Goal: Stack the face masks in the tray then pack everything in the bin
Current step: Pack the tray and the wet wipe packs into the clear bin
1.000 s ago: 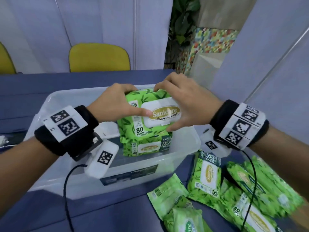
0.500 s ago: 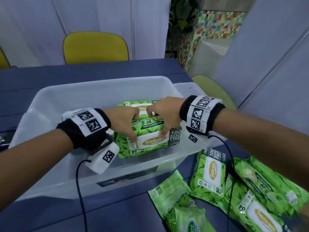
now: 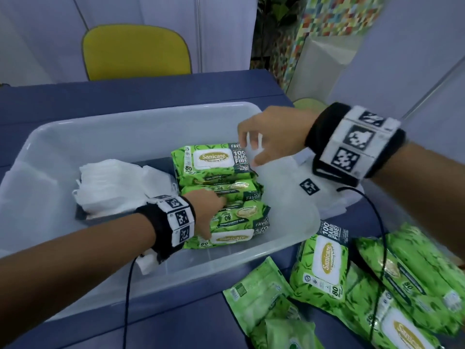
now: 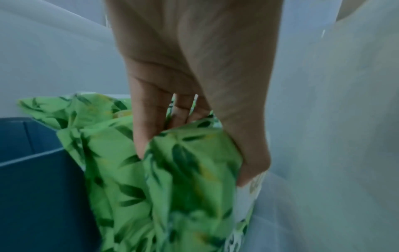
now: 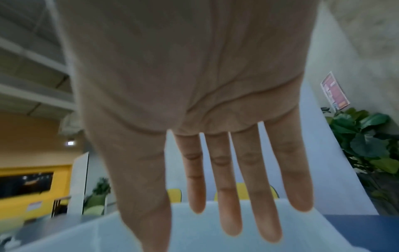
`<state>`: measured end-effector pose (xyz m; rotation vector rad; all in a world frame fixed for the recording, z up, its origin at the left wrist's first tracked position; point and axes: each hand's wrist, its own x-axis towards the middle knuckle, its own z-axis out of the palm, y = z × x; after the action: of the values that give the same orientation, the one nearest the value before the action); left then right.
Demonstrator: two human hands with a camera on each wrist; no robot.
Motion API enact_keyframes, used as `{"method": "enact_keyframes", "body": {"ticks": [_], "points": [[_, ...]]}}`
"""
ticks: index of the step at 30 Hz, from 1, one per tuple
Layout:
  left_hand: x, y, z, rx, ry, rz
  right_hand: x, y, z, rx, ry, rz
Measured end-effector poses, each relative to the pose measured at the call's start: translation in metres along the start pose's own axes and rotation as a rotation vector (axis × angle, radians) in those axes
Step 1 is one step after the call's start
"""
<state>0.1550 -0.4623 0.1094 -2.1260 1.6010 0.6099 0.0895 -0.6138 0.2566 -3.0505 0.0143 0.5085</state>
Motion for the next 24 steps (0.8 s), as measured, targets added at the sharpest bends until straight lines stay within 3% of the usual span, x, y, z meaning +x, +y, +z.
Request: {"method": "enact_keyframes", "body": {"ticks": [4,7,10,13,16,18,22,24], "points": [[-0.002,0.003,0.001,0.147,0.043,-0.066,-0.047,0.003,-0.002,0.143,0.085,0.012],[-0.003,0.002,-0.004,0.236,0.027,-0.130,-0.087,-0.002,0.009,0.298,0.277,0.030],[-0.005,0.002,-0.007,0.240,-0.017,-0.139,-0.128,-0.004,0.035,0.509,0.510,0.075],[-0.014,-0.001,-0.025,0.158,0.036,-0.149,-0.169,-0.006,0.079,0.654,0.596,0.205],[-0.041,0.006,-0.062,0.032,0.226,-0.151,-0.200,-0.015,0.143,0.619,0.520,0.389],[-0.067,0.015,-0.085,-0.097,0.392,-0.104,-0.215,-0.029,0.191,0.515,0.330,0.473],[-0.135,0.059,-0.098,-0.375,0.793,0.160,-0.243,-0.064,0.279,0.547,-0.115,0.614],[-0.158,0.094,-0.085,-0.478,0.801,0.290,-0.255,-0.076,0.308,0.692,-0.205,0.630]]}}
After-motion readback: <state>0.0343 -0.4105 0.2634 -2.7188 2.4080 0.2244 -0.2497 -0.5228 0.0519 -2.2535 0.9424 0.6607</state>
